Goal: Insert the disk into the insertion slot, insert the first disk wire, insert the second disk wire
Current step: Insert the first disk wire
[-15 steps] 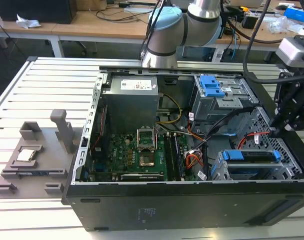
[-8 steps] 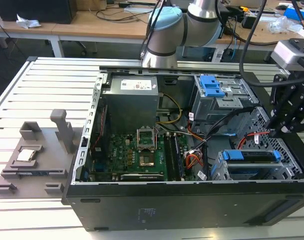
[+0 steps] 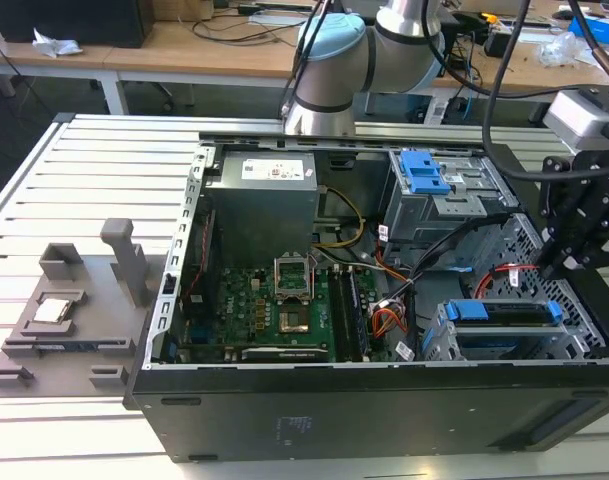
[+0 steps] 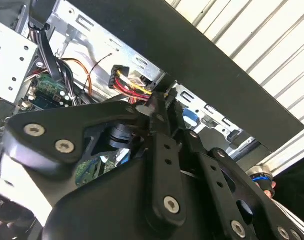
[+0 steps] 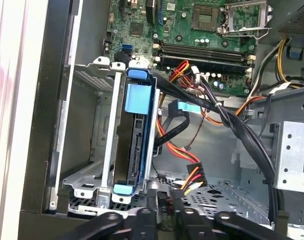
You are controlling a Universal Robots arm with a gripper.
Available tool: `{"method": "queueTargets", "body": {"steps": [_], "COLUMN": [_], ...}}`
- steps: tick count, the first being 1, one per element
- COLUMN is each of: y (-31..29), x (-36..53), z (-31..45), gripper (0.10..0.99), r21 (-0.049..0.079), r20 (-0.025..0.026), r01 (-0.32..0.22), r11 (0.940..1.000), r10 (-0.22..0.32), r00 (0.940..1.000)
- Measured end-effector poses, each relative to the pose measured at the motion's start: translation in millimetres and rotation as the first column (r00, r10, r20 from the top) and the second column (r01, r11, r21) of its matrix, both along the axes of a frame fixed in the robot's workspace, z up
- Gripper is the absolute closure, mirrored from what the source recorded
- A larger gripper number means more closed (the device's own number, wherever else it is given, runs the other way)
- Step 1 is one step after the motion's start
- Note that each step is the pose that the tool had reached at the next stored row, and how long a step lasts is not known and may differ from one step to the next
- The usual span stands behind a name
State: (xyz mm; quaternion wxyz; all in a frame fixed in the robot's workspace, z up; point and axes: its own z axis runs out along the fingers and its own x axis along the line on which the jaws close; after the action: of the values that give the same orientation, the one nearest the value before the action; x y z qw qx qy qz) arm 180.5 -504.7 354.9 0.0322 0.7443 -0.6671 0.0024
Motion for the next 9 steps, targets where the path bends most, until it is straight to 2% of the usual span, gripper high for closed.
{"method": "queueTargets", "body": {"steps": [1, 6, 9], "y": [0.0, 0.0, 0.0], "x": [0.0, 0.0, -0.1], "z": [-0.2, -0.1, 8.1], "gripper": [0.914, 0.914, 0.914], "r21": [-0.003, -0.017, -0.016], "r20": [0.0, 0.0, -0.0001], "r01": [0.0, 0.0, 0.0], "r11": [1.0, 0.9999, 0.9999], "r10": [0.0, 0.0, 0.0], "r00": [1.0, 1.0, 1.0]}}
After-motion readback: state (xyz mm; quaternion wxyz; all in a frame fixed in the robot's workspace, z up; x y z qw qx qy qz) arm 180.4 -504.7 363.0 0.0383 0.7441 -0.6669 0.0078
